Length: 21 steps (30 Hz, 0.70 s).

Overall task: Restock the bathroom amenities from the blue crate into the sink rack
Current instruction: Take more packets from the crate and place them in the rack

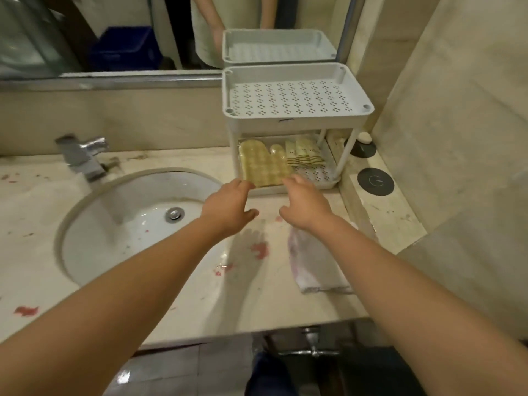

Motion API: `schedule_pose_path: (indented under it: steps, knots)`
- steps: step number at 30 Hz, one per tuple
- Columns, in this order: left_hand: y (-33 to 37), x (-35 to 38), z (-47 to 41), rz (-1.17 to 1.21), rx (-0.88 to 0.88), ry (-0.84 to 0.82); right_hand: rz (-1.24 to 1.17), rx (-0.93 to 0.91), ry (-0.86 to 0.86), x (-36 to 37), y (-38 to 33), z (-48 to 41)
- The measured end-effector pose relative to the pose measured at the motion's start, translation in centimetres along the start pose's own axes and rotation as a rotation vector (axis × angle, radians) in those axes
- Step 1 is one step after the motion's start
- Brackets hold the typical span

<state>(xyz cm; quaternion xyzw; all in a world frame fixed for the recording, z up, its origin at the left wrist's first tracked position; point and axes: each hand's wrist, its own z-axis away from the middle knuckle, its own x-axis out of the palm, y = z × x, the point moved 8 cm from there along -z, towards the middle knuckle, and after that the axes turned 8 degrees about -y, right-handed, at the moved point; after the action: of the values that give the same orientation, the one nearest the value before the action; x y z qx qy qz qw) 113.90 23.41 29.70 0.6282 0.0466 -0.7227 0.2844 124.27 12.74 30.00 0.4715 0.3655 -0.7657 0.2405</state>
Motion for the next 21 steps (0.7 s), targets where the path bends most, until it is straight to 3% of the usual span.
schedule_pose_path:
  steps: [21]
  knots:
    - [-15.9,-1.2,30.2,-0.082,-0.488,0.160,0.326,-0.501,-0.132,11.4,-26.5,11.8]
